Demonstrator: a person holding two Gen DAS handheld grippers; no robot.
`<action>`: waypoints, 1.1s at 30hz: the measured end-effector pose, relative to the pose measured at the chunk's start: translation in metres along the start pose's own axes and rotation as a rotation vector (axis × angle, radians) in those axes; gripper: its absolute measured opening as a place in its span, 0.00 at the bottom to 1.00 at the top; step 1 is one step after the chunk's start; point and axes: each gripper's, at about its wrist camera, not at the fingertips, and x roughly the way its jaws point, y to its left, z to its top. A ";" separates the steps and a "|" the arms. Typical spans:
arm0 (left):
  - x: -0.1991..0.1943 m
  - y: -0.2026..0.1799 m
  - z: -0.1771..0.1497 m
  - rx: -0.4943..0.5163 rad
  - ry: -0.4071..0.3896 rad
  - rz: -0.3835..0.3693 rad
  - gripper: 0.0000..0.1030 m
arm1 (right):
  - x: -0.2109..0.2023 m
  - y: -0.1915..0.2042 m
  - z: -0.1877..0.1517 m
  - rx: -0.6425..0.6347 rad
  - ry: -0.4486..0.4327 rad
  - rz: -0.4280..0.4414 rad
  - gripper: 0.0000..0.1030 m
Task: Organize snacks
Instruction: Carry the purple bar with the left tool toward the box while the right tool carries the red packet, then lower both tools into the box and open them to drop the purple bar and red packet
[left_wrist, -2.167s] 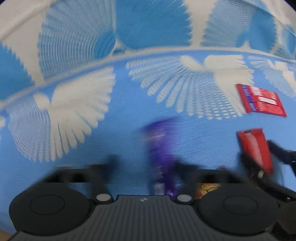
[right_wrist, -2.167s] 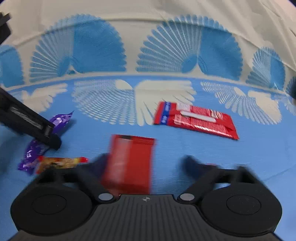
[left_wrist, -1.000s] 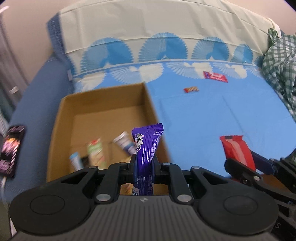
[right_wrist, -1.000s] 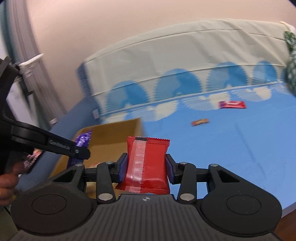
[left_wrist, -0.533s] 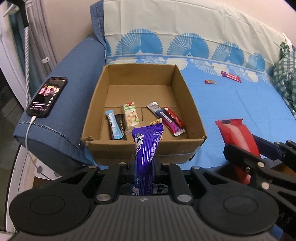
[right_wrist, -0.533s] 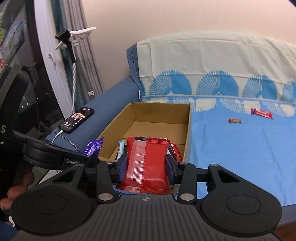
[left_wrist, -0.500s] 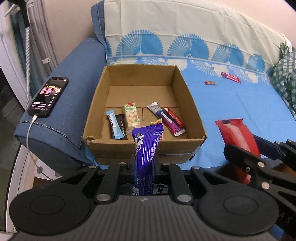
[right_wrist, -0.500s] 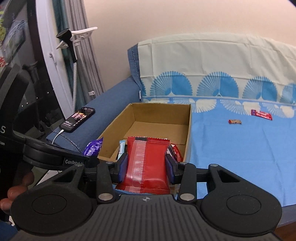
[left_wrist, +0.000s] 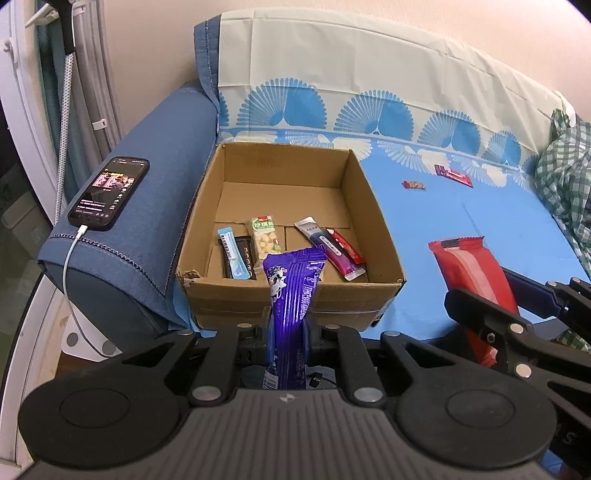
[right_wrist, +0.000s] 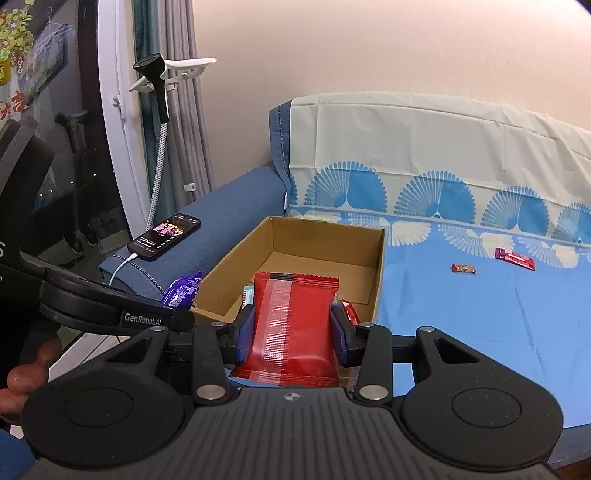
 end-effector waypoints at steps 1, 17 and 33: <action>0.000 0.000 0.000 -0.002 0.000 -0.001 0.15 | 0.000 0.001 0.000 -0.003 -0.001 0.000 0.43; 0.002 0.002 -0.001 -0.006 0.003 0.000 0.14 | 0.005 0.003 0.002 -0.010 0.014 0.000 0.43; 0.019 0.003 0.001 -0.014 0.044 -0.001 0.14 | 0.024 0.000 0.001 -0.002 0.062 0.008 0.43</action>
